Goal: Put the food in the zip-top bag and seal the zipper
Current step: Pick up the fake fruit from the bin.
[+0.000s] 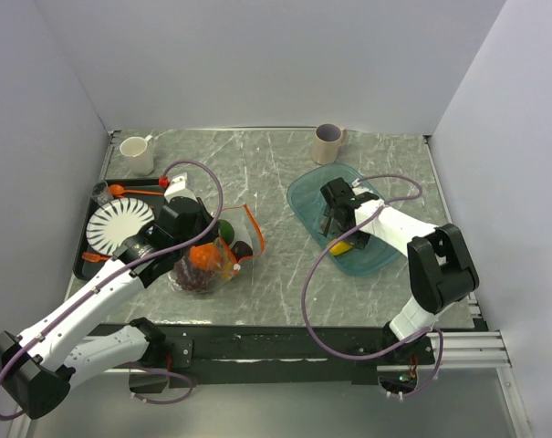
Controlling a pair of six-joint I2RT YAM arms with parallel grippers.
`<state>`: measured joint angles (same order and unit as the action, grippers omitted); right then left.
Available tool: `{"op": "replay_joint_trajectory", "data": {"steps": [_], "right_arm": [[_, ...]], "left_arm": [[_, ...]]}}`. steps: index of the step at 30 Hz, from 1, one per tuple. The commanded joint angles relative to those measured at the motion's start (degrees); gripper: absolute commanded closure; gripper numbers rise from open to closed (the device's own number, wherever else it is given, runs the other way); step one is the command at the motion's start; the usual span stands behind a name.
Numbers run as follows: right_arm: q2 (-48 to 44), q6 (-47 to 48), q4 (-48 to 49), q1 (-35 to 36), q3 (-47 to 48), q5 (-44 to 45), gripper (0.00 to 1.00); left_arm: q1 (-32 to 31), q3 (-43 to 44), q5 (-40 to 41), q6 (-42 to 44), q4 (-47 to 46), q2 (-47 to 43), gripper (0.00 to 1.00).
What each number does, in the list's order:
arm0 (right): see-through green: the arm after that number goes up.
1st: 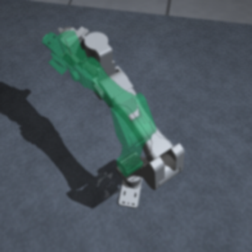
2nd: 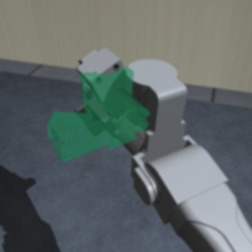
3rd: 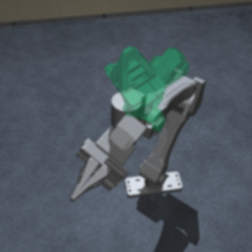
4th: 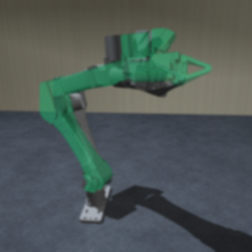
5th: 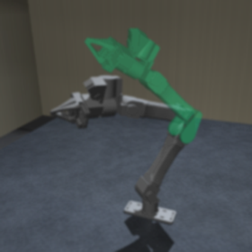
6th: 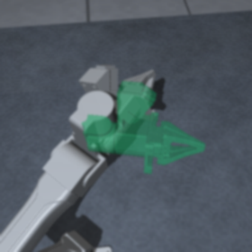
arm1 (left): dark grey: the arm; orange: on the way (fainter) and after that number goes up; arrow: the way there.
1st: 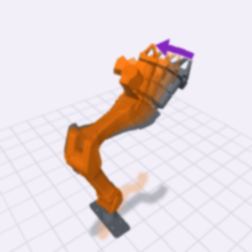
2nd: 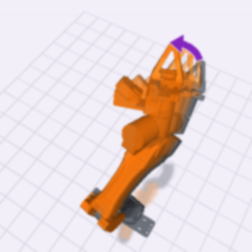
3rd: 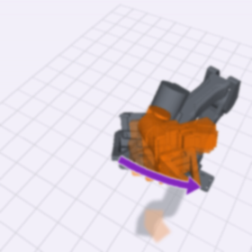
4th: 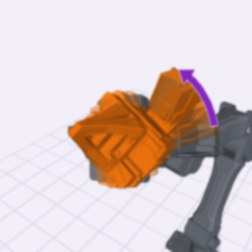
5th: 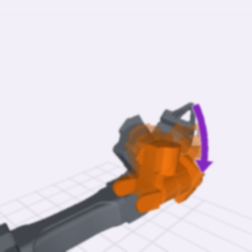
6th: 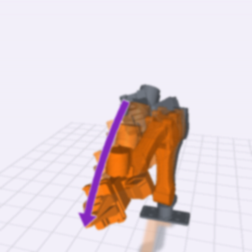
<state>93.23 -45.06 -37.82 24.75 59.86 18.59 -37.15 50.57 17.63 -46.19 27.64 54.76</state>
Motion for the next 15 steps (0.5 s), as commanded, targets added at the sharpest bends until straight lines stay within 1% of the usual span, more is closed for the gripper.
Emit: {"op": "replay_joint_trajectory", "data": {"steps": [1,5,8,12,14,15], "right_arm": [[-3.0,1.5,-0.5,-0.4,2.2,5.4,0.0],[-2.0,1.3,-1.0,-0.6,2.5,5.8,0.0],[-0.9,0.4,-1.7,-1.4,2.6,4.1,0.0],[-1.0,0.7,0.3,-2.1,0.7,0.5,0.0],[-0.9,0.8,1.2,-2.2,-0.2,0.3,0.02],[-0.7,1.4,1.3,-2.2,-0.3,0.2,0.05]], "left_arm": [[0.2,1.6,-0.1,0.3,-1.4,-0.2,0.99],[0.2,1.7,-0.2,0.4,-1.3,0.0,0.99],[0.2,1.6,-0.4,0.3,-1.5,0.2,0.99],[0.2,2.1,-0.7,0.5,-1.4,0.4,0.99],[0.2,2.3,-0.4,0.5,-1.2,0.5,0.99],[0.2,2.4,-0.3,0.5,-1.1,0.5,0.99]]}}
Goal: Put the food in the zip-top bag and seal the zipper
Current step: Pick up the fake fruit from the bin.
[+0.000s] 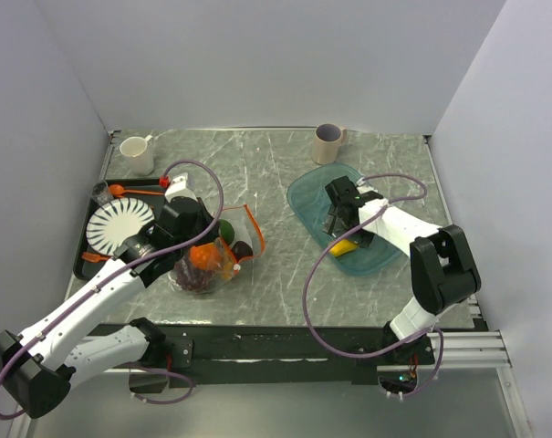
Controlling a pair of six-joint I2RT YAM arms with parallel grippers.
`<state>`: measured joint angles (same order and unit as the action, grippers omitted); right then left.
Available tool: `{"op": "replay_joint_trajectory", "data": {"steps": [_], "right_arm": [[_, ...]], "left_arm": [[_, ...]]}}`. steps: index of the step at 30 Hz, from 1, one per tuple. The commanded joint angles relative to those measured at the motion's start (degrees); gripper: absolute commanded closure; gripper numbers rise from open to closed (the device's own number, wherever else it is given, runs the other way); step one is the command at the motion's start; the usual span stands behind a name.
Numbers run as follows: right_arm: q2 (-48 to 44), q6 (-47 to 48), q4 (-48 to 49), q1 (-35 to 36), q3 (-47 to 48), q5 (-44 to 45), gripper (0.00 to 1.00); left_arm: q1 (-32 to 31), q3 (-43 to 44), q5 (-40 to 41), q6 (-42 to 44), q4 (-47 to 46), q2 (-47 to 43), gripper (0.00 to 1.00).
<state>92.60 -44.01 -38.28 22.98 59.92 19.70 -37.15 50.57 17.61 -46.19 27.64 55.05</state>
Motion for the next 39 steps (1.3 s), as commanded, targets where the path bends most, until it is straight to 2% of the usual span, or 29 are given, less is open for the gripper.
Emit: {"op": "replay_joint_trajectory", "data": {"steps": [1,3,9,13,18,22,23,24,27,28,30,31,34,39], "right_arm": [[0.4,0.2,0.8,-0.7,0.3,-0.5,0.07],[1.5,1.5,0.8,-0.7,0.8,-0.4,0.1],[2.0,4.8,1.1,-0.7,2.4,0.0,0.29],[3.0,8.1,1.6,-0.7,4.7,-1.1,0.48],[3.6,14.2,3.3,-0.7,7.3,-3.5,0.51],[7.1,18.5,2.6,-0.8,10.7,-2.7,0.46],[7.8,19.7,2.5,-0.7,11.3,-2.6,0.42],[8.2,21.1,2.6,-0.8,11.9,-3.7,0.33],[10.2,21.7,2.9,-0.8,12.9,-4.5,0.26],[10.7,22.2,3.6,-0.8,13.0,-5.1,0.19],[10.8,21.3,3.5,-0.8,13.3,-3.9,0.15],[10.2,21.1,3.4,-0.8,13.3,-3.5,0.09],[7.4,19.2,4.3,-0.8,12.0,-3.8,0.0],[1.3,15.3,9.5,-0.8,5.7,-9.9,0.0]], "left_arm": [[0.2,2.3,-0.3,0.5,-1.0,0.1,0.99],[0.2,2.3,-0.4,0.4,-1.1,0.0,0.99],[0.2,2.3,0.0,0.1,-0.9,-0.4,0.99],[0.2,2.4,-0.3,0.2,-1.0,-0.1,0.99],[0.2,2.6,-0.3,0.2,-0.7,0.1,0.99],[0.2,2.2,-0.2,0.1,-0.8,-0.6,0.99],[0.2,2.0,-0.1,0.0,-0.7,-0.6,0.99],[0.2,2.1,0.0,0.0,-0.5,-0.7,0.99],[0.2,1.9,0.2,-0.2,-0.5,-0.9,0.99],[0.2,2.0,0.1,-0.3,-0.4,-0.9,0.99],[0.2,2.0,-0.1,-0.1,-0.6,-1.0,0.99],[0.2,2.1,0.1,-0.1,0.0,-1.0,0.99],[0.2,2.3,0.9,0.0,0.3,-0.9,0.99],[0.2,1.7,-0.1,-0.2,-0.8,-0.6,0.99]]}}
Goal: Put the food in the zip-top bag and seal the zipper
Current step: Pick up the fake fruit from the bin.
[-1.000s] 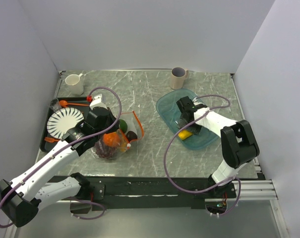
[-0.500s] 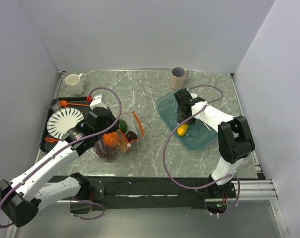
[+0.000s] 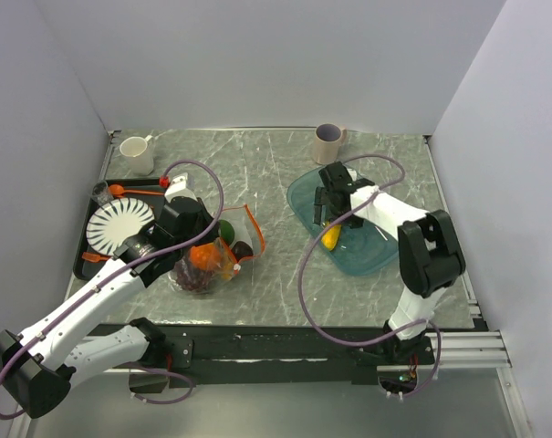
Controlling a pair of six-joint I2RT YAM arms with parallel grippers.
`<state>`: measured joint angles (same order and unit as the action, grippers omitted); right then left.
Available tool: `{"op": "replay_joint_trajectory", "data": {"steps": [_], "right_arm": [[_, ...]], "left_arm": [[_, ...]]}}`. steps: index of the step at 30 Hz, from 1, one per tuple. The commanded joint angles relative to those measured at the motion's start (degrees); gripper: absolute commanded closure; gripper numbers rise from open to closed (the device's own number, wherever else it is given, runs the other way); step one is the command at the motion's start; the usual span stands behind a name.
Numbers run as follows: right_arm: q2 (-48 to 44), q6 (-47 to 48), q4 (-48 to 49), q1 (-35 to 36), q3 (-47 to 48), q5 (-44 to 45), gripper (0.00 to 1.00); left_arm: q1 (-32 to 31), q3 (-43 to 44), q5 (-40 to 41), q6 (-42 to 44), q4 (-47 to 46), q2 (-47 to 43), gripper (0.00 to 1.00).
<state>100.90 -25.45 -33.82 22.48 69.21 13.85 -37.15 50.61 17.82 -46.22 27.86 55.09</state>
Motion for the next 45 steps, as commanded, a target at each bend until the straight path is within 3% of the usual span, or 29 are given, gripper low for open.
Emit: {"op": "replay_joint_trajectory", "data": {"steps": [1,12,19,22,26,31,45], "right_arm": [[-7.9,-3.6,6.0,-0.3,-4.1,-5.9,0.0],[-7.6,-6.4,3.6,-0.3,-6.0,-6.3,0.06],[-5.2,-7.2,3.4,-0.4,-7.6,-6.2,0.21],[-4.3,-6.5,3.8,-0.3,-7.6,-7.7,0.33],[-4.5,-6.1,3.8,-0.3,-7.6,-7.8,0.56],[-4.9,-5.7,2.3,-0.3,-6.6,-7.9,0.72],[-11.8,-2.9,-1.8,-0.3,-2.8,-8.7,0.81]], "left_arm": [[0.2,1.8,-0.3,-0.3,-1.1,-0.5,0.99],[0.2,1.6,-0.5,-0.2,-1.2,-0.3,0.99],[0.2,1.2,-0.8,-0.5,-1.1,-1.0,0.99],[0.2,1.3,-0.6,-0.3,-1.0,-1.4,0.99],[0.2,1.3,-0.4,-0.4,-0.7,-1.4,0.99],[0.2,1.3,-0.9,-0.4,-1.1,-1.2,0.99],[0.2,1.7,-0.8,-0.2,-1.6,-1.4,0.99]]}}
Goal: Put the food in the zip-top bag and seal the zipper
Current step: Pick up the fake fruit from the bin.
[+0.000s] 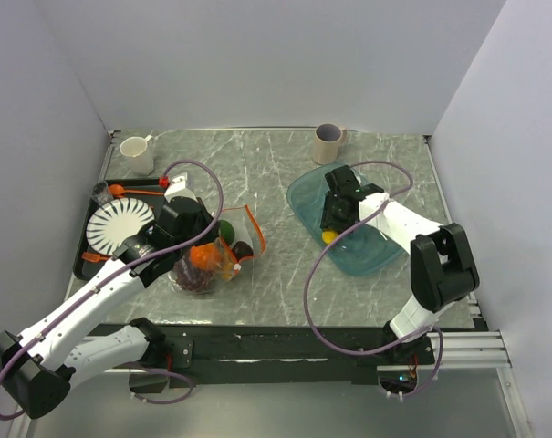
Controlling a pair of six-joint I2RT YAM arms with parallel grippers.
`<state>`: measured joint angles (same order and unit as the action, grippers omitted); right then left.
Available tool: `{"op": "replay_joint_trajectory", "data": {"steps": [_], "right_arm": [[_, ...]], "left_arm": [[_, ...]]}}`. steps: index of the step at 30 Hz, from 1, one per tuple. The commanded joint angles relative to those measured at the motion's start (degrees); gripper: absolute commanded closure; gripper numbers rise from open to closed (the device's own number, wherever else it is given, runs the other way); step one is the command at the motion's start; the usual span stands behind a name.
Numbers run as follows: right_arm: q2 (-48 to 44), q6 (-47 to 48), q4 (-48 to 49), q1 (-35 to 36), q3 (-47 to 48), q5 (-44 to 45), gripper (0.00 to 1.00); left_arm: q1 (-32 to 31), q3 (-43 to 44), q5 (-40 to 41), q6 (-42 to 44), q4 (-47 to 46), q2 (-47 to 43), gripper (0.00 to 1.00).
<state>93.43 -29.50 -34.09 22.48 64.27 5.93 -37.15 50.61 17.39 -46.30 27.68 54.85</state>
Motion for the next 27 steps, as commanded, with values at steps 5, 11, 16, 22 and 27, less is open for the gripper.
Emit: {"op": "replay_joint_trajectory", "data": {"steps": [5,11,16,22,27], "right_arm": [[-6.3,1.0,-1.8,-0.2,2.5,-1.9,0.87],[-7.8,1.4,-2.1,-0.3,2.8,-2.9,0.98],[-9.1,2.0,-2.0,-0.3,2.9,-3.7,1.0],[-13.0,0.8,1.8,-0.3,1.0,-11.1,1.0],[-16.2,-0.1,8.4,0.4,-1.2,-25.3,1.0]], "left_arm": [[0.3,2.4,-0.7,0.2,-1.4,-0.6,0.99],[0.2,2.2,-0.8,0.0,-1.6,-0.7,0.99],[0.3,2.0,-0.7,0.1,-1.7,-1.0,0.99],[0.2,1.6,-0.8,-0.1,-2.4,-0.8,0.99],[0.2,2.0,-1.0,-0.2,-2.0,-0.1,0.99]]}}
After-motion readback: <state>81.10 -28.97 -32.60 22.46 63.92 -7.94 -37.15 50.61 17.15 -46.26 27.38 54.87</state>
